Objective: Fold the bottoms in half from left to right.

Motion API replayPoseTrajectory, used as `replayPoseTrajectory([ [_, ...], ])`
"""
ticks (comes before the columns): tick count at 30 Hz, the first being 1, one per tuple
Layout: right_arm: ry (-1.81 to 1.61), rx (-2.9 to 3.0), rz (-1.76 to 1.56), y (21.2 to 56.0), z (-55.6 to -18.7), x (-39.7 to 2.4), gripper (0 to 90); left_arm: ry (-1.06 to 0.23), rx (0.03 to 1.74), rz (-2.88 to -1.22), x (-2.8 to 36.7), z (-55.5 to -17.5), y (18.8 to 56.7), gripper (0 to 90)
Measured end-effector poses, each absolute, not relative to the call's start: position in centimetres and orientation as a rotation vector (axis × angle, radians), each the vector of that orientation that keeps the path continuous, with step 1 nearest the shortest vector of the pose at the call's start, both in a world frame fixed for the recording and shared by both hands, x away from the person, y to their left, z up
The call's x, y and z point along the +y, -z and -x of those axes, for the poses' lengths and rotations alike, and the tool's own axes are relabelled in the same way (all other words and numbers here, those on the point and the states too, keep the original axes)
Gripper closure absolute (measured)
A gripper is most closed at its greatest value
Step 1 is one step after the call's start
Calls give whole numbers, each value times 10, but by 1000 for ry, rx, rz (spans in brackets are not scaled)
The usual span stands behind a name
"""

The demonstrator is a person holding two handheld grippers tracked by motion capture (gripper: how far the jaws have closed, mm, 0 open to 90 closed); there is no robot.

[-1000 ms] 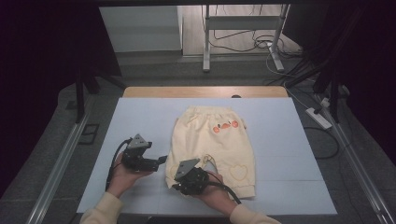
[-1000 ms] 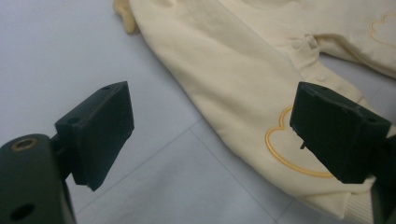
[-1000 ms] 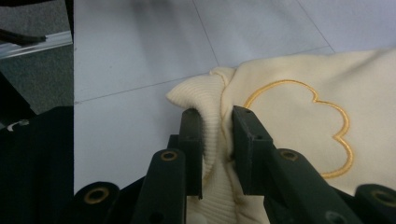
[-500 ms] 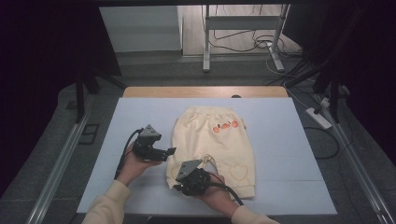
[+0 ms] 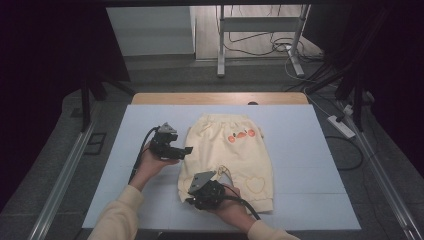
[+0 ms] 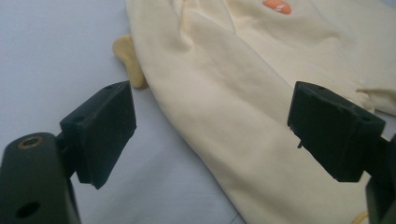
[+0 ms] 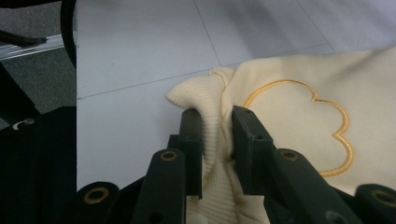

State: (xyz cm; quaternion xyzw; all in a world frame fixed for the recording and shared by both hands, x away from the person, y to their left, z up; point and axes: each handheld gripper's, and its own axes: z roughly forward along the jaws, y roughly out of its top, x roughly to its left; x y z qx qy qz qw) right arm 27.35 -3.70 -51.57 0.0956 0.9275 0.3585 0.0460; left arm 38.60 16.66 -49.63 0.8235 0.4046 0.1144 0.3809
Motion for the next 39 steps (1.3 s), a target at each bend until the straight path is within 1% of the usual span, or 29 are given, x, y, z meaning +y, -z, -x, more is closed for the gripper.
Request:
replayPoseTrajectory([
  [10, -1093, 2832, -294, 515, -273, -37, 741, -264, 1035, -2117, 164, -398, 496, 163],
  [16, -1089, 2830, -293, 516, -273, -37, 741, -250, 1066, -2149, 157, -411, 504, 173],
  [26, -1088, 2832, -292, 516, -273, -37, 740, -237, 1098, -2139, 155, -424, 513, 193],
  [32, -1081, 2834, -288, 516, -273, -37, 740, -266, 1121, -2123, 153, -431, 514, 206],
  [39, -1089, 2832, -288, 516, -273, -37, 740, -231, 1135, -2121, 150, -440, 518, 221],
])
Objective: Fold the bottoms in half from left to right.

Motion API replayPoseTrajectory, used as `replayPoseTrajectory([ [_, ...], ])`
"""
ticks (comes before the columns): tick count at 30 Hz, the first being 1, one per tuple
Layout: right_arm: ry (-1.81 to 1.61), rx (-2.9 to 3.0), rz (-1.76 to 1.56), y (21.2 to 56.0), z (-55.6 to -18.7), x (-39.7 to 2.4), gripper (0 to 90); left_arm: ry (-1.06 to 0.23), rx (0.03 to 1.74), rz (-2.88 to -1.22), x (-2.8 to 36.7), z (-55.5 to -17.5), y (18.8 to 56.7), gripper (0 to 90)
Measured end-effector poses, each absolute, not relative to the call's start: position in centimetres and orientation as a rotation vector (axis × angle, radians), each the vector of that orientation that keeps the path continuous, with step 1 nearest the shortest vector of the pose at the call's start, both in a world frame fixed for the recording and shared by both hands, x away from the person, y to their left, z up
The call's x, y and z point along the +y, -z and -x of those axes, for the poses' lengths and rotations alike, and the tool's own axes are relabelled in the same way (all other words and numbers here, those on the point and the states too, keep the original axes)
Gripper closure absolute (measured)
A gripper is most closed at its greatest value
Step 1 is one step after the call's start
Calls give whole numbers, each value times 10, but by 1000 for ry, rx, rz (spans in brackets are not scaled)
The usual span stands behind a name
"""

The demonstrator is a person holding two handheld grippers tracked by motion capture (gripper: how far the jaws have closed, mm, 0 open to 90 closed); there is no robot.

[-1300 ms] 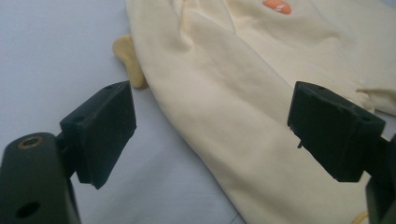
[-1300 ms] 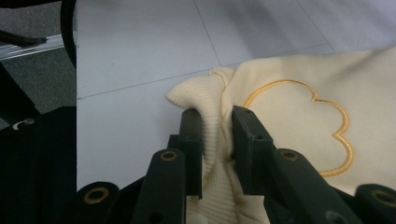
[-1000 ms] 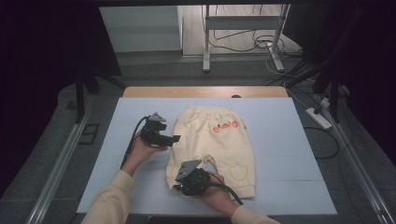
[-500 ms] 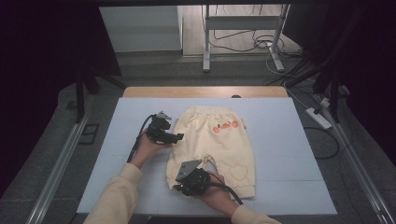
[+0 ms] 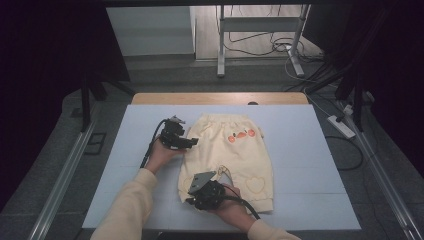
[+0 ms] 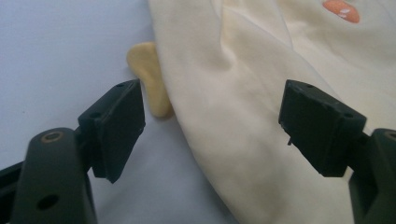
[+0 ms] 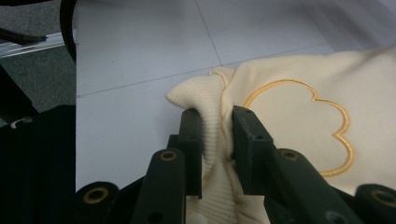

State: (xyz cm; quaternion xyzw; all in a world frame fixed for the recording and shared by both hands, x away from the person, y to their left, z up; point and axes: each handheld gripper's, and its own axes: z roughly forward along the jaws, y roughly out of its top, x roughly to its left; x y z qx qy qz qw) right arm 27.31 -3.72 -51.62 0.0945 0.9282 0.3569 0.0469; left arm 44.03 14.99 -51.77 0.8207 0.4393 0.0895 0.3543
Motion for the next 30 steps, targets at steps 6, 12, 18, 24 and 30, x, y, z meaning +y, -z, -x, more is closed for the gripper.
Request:
replayPoseTrajectory([
  [6, -1079, 2834, -280, 516, -273, -37, 740, -216, 1153, -2130, 149, -443, 521, 231],
  [12, -1078, 2835, -283, 517, -273, -37, 740, -191, 1162, -2137, 150, -446, 526, 246],
  [18, -1092, 2835, -285, 516, -274, -38, 740, -181, 1178, -2140, 149, -447, 530, 254],
  [24, -1083, 2836, -280, 517, -274, -38, 739, -166, 1178, -2142, 147, -448, 532, 319],
  [30, -1084, 2837, -280, 517, -274, -38, 739, -170, 1176, -2145, 148, -449, 533, 405],
])
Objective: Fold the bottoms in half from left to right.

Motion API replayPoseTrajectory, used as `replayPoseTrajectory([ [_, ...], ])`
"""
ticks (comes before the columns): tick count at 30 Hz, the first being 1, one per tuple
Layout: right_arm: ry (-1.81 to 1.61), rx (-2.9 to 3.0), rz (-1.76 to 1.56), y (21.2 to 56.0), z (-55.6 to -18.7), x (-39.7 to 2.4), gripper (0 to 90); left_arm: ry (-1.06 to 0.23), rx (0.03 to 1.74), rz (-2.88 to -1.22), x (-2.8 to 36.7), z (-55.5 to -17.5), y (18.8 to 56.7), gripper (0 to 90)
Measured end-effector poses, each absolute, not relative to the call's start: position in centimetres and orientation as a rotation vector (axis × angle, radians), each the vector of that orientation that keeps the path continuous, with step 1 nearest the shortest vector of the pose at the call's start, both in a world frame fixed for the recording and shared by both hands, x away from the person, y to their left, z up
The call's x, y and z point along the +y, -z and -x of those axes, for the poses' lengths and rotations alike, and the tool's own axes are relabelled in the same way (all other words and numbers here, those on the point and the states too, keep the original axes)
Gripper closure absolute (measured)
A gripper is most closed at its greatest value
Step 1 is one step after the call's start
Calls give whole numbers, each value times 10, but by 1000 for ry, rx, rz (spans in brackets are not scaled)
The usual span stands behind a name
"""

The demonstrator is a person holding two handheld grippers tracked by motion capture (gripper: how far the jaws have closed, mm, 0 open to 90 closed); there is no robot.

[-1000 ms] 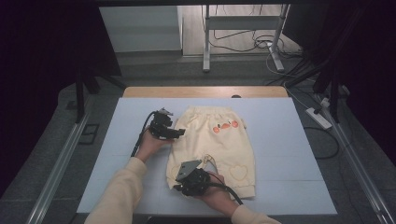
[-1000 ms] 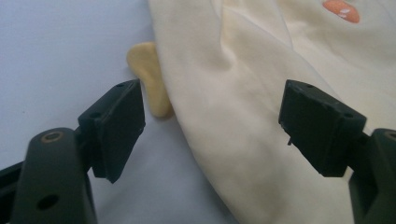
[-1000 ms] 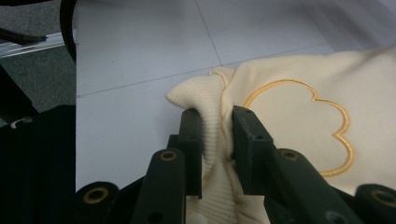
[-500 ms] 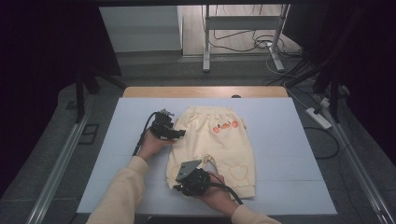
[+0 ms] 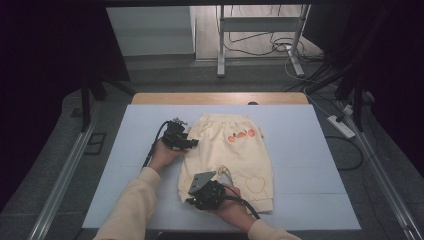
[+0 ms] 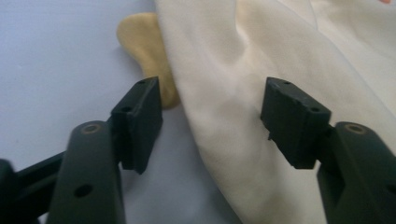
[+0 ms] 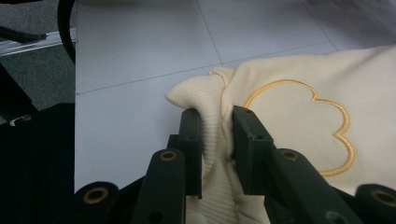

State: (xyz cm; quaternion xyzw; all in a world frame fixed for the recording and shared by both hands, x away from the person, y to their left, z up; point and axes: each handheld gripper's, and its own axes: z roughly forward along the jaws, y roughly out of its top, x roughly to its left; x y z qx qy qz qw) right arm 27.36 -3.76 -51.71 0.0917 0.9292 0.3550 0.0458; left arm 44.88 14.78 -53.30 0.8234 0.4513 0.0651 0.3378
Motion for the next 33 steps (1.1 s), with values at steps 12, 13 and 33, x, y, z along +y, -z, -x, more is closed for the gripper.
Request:
replayPoseTrajectory([
  [12, -1054, 2838, -269, 517, -273, -37, 739, -98, 1128, -2160, 148, -447, 533, 791],
  [13, -1054, 2838, -269, 517, -273, -37, 739, -97, 1126, -2161, 148, -447, 532, 799],
  [33, -1095, 2839, -286, 517, -274, -39, 739, -79, 1086, -2117, 155, -441, 518, 836],
])
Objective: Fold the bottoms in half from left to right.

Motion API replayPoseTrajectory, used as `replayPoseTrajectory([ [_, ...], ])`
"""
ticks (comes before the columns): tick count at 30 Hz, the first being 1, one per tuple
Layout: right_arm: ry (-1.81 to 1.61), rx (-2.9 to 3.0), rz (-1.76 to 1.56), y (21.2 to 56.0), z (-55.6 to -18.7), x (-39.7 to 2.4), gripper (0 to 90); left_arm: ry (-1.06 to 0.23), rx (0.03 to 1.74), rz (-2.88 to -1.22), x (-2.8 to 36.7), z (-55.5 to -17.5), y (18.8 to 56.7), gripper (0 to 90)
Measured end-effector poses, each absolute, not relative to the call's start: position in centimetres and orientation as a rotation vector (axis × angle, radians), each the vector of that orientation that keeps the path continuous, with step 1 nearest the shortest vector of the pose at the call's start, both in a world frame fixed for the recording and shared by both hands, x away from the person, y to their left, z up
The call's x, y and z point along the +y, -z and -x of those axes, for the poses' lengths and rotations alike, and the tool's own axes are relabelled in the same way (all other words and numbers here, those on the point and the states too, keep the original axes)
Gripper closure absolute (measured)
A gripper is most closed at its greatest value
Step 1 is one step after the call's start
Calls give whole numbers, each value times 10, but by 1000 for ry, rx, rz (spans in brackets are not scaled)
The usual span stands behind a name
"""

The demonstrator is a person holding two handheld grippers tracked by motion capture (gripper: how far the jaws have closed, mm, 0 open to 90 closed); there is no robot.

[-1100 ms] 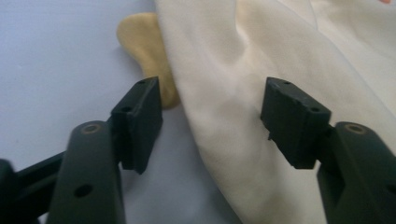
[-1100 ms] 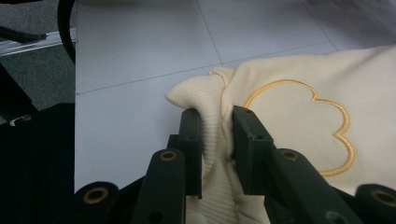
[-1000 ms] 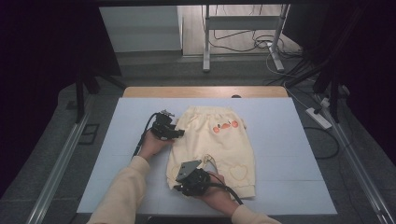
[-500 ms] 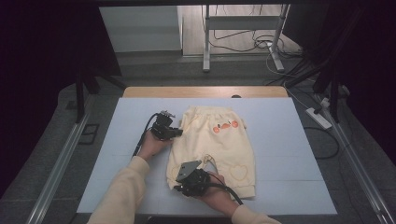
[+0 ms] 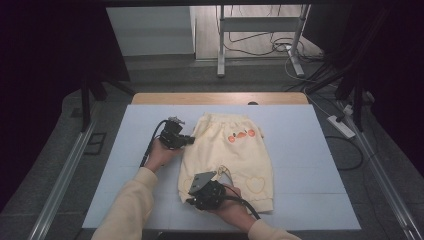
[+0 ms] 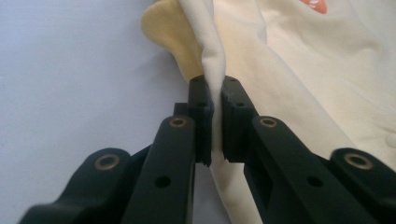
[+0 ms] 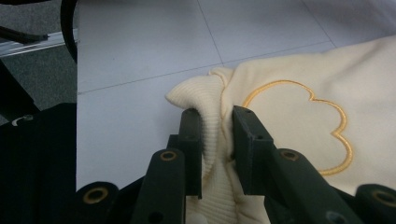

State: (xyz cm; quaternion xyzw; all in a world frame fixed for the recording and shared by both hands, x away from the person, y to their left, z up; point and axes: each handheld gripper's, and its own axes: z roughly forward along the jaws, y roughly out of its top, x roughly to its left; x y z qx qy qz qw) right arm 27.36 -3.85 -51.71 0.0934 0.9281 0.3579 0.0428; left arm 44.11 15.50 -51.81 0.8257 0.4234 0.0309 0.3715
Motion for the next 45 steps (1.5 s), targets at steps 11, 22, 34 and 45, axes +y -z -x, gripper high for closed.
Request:
replayPoseTrajectory([
  [11, -1106, 2841, -293, 516, -274, -39, 740, -66, 1063, -2087, 159, -438, 510, 840],
  [22, -1147, 2827, -300, 511, -273, -40, 741, -42, 1027, -2059, 165, -436, 506, 841],
  [34, -1178, 2818, -279, 504, -269, -38, 741, -48, 1006, -2050, 174, -429, 492, 844],
  [45, -1221, 2812, -246, 496, -265, -35, 741, -32, 1012, -2037, 180, -424, 486, 844],
])
